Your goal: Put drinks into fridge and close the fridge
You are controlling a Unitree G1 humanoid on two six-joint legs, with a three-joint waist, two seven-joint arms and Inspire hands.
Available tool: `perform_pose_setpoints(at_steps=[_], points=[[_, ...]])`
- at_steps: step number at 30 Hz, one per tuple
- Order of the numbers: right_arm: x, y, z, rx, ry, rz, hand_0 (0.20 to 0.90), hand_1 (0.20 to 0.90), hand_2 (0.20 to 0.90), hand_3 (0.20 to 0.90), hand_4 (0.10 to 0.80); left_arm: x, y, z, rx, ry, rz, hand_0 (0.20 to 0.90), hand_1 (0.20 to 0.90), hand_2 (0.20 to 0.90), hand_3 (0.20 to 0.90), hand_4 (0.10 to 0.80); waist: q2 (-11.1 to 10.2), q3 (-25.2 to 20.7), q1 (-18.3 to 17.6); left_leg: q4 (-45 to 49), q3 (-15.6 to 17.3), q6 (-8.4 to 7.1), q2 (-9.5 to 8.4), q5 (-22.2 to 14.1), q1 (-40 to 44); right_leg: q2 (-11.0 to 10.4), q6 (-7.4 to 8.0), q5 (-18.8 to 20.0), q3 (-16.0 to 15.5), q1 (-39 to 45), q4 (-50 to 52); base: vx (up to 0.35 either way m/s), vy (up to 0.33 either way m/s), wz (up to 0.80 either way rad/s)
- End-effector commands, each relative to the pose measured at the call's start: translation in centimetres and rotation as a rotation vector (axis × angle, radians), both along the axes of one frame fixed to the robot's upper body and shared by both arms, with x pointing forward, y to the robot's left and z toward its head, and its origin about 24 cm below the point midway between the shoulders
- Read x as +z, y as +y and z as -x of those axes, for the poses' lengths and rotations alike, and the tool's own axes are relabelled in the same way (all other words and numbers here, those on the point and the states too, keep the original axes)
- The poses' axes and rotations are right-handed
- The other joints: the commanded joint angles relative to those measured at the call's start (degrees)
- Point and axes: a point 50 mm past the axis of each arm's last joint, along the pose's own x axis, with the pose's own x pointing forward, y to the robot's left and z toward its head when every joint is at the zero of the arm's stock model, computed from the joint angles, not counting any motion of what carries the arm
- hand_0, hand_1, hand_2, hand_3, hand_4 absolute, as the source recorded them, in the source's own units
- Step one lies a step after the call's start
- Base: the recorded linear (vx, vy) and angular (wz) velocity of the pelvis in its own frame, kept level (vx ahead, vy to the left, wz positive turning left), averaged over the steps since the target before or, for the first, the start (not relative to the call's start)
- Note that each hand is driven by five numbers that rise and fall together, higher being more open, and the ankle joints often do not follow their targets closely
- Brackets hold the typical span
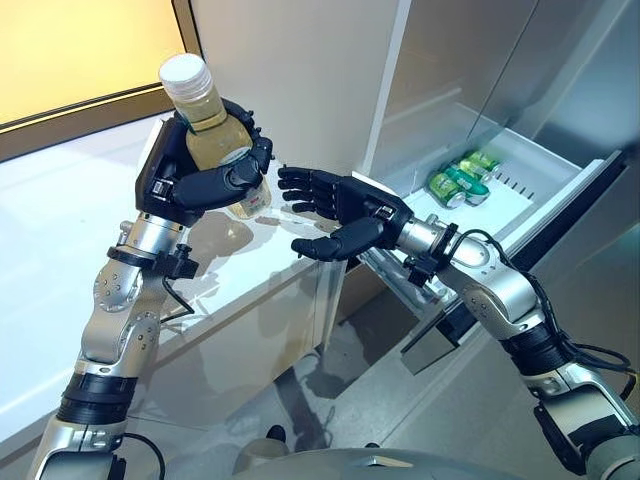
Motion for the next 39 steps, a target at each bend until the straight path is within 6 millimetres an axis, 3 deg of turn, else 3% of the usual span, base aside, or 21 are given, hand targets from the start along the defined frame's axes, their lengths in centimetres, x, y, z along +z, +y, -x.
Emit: perform_pose_setpoints(at_steps=[1,36,39], points=[[5.4,2.4,-0.8,0.078,-0.175,-0.13,0.9,0.9,0.9,0.9,0.8,7.6,-2.7,0.9,-0.191,-0.357,0.02,0.3,0.3,0.3,0.2,0.1,0.04,-6.32,-0.48,0.05,0.28,3.6,-6.13,-5.94,0.14,2.25,0.46,-3.11,2.7,0.94,0.31,0.008,0.002,0.05],[6.9,6.7,-0.3,0.201,-0.178,-0.16,0.9,0.9,0.9,0.9,0.8,6.7,-5.0,0.5,-0.377,-0.288,-0.001,0.3,0.3,0.3,0.2,0.1,0.12,-6.4,0.98,0.05,-0.15,4.07,-6.47,-5.9,0.29,1.87,0.39,-3.03,2.14,1.16,0.44,0.009,0.001,0.01],[7.0,7.0,-0.2,0.209,-0.178,-0.167,0.578,0.578,0.578,0.524,0.424,6.7,-5.2,0.5,-0.391,-0.283,0.002,0.3,0.3,0.3,0.2,0.1,0.1,-6.37,1.01,0.05,-0.22,4.16,-6.53,-5.86,0.31,1.91,0.34,-3.02,2.21,1.2,0.45,0.0,0.0,0.0]])
